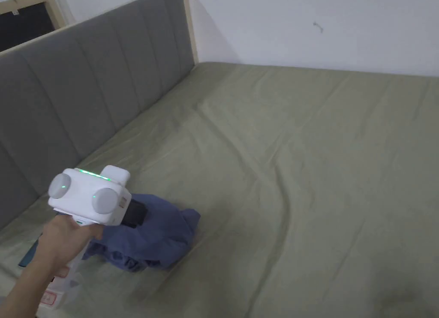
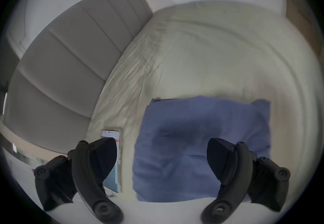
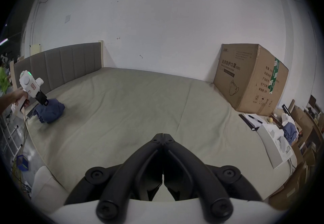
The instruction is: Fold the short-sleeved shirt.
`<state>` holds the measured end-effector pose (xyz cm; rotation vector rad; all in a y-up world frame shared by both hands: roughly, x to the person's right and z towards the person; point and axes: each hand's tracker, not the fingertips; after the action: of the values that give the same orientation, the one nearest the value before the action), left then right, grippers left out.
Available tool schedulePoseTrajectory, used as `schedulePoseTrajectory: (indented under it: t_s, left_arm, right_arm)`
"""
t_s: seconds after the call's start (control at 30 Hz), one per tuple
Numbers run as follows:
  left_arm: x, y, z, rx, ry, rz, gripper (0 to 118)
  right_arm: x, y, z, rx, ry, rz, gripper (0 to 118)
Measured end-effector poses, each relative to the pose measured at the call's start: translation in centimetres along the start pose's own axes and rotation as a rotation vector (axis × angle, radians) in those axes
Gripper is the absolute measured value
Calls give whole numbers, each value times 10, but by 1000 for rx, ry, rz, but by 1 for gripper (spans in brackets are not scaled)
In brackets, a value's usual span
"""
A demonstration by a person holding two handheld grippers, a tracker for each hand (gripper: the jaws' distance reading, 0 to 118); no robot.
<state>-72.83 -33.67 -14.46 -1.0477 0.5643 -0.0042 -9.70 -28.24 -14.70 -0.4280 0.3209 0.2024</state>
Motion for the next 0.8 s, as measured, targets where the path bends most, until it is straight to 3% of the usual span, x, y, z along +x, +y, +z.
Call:
schedulePoseTrajectory:
  t_s: [0.17, 0.2, 0.27, 0.3, 0.37, 0.63, 0.8]
  left_arm:
    - [0, -11, 48, 77, -153, 174, 101]
    - [6, -16, 61, 91, -181, 194, 89]
    - [25, -31, 95, 192, -243, 212, 20]
    - [39, -35, 111, 232, -249, 212, 4]
    - [68, -53, 148, 349, -258, 153, 0]
    - [190, -101, 267, 612, -355, 190, 0]
    - [251, -118, 320, 766, -307, 188, 0]
  right_arm:
    - [8, -2, 2, -1, 7, -25, 0]
    - [10, -2, 3, 3, 9, -25, 0]
    - [10, 0, 8, 16, 12, -23, 0]
    - [12, 1, 10, 23, 16, -26, 0]
    - [18, 3, 14, 37, 19, -41, 0]
    - [48, 8, 41, 129, 27, -80, 0]
    - [68, 15, 58, 180, 19, -95, 0]
